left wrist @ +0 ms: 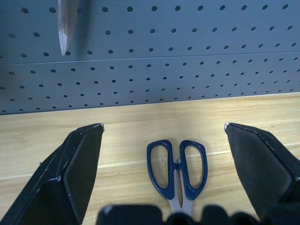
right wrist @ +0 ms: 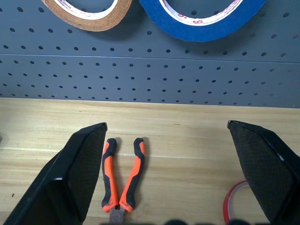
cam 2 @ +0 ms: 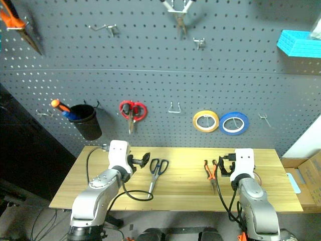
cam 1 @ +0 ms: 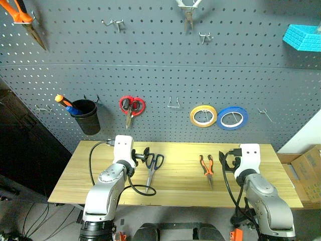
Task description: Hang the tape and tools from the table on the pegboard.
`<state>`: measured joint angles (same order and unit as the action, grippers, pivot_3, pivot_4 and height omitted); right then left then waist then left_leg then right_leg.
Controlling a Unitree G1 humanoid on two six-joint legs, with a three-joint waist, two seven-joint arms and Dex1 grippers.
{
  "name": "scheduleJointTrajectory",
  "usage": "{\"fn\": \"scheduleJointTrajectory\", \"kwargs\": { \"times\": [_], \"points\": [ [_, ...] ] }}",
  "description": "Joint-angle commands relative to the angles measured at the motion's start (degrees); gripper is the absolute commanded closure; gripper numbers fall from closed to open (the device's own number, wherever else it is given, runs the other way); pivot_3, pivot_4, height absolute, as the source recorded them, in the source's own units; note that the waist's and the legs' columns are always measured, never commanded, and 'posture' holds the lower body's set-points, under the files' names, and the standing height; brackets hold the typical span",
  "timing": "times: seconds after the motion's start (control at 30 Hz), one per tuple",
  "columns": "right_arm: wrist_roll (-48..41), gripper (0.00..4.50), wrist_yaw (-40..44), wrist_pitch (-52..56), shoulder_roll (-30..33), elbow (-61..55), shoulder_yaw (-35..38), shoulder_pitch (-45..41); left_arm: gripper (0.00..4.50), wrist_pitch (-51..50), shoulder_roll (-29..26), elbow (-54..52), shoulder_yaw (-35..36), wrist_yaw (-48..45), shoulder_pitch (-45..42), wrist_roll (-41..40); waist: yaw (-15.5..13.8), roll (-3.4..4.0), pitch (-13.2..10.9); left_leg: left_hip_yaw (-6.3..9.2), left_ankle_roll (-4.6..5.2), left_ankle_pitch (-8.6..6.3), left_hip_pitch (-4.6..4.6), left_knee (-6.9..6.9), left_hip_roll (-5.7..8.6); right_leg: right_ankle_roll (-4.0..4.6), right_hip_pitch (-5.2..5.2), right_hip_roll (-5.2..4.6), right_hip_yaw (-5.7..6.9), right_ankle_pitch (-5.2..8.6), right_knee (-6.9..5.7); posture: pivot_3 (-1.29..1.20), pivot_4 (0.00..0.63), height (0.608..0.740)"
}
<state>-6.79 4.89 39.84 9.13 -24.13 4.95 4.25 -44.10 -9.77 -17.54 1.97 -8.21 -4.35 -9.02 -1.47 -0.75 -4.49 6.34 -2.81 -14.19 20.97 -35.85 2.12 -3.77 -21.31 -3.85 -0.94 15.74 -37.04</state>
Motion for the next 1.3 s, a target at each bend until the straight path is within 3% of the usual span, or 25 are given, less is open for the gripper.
{"fn": "scheduleJointTrajectory", "kwargs": {
  "times": [0.03, 0.33, 0.57, 0.73, 1.07, 1.3],
  "points": [
    [0.2, 0.0, 0.3, 0.3, 0.9, -3.0, -0.2, 0.1, 0.06, -0.6, 0.1, -2.4, -0.3, -0.4, -1.3, -0.7, 0.0, 0.0, 0.0, 0.0, 0.0, 0.0, 0.0, 0.0, 0.0, 0.0, 0.0, 0.0, 0.0, 0.0, 0.0, 0.1, 0.048, 0.74],
    [0.5, 0.0, 5.1, 4.4, 8.1, -1.0, -0.7, 1.6, 0.06, -0.9, -1.8, -1.1, -10.4, -9.5, -6.4, -1.9, 0.0, -0.07, -1.3, -0.01, 0.01, 0.0, 0.05, -0.04, 0.04, 0.02, 0.02, -0.06, 0.02, 0.01, 0.01, 0.09, 0.086, 0.74],
    [-0.1, 0.0, 8.2, 9.7, 14.3, 2.4, 1.7, 1.0, 0.06, -7.4, 4.0, 3.0, -16.4, -16.5, -14.1, -8.6, 0.3, -0.19, -3.8, 0.02, 0.02, 0.01, 0.4, -0.15, 0.05, -0.03, -0.15, -0.09, 0.13, -0.01, 0.04, 0.04, 0.165, 0.74],
    [-1.3, 0.0, 10.0, 12.2, 16.3, 5.8, 4.3, -0.2, 0.06, -12.1, 6.6, 5.5, -19.6, -20.8, -17.6, -12.8, 1.3, -0.24, -5.4, 0.01, 0.04, 0.01, 1.05, -0.19, 0.05, 0.14, -0.81, -0.09, 0.11, -0.15, -0.05, 0.01, 0.212, 0.74],
    [-2.0, 0.0, 12.9, 12.8, 18.7, 13.8, 5.5, -5.9, 0.06, -12.0, 13.8, 15.7, -28.0, -22.8, -21.9, -11.8, 2.3, -0.29, -8.4, -0.08, 0.19, -0.07, 1.15, -0.22, 0.09, 0.15, -0.89, -0.18, 0.08, -0.16, -0.05, -0.03, 0.276, 0.74],
    [-2.1, 0.0, 14.8, 12.8, 19.0, 16.7, 4.0, -8.2, 0.06, -12.3, 15.8, 17.4, -28.1, -21.4, -21.5, -11.3, 3.3, -0.38, -9.7, -0.07, 0.2, -0.08, 1.34, -0.25, 0.1, 0.15, -1.01, -0.21, 0.1, -0.17, -0.08, -0.03, 0.304, 0.74]
  ]
}}
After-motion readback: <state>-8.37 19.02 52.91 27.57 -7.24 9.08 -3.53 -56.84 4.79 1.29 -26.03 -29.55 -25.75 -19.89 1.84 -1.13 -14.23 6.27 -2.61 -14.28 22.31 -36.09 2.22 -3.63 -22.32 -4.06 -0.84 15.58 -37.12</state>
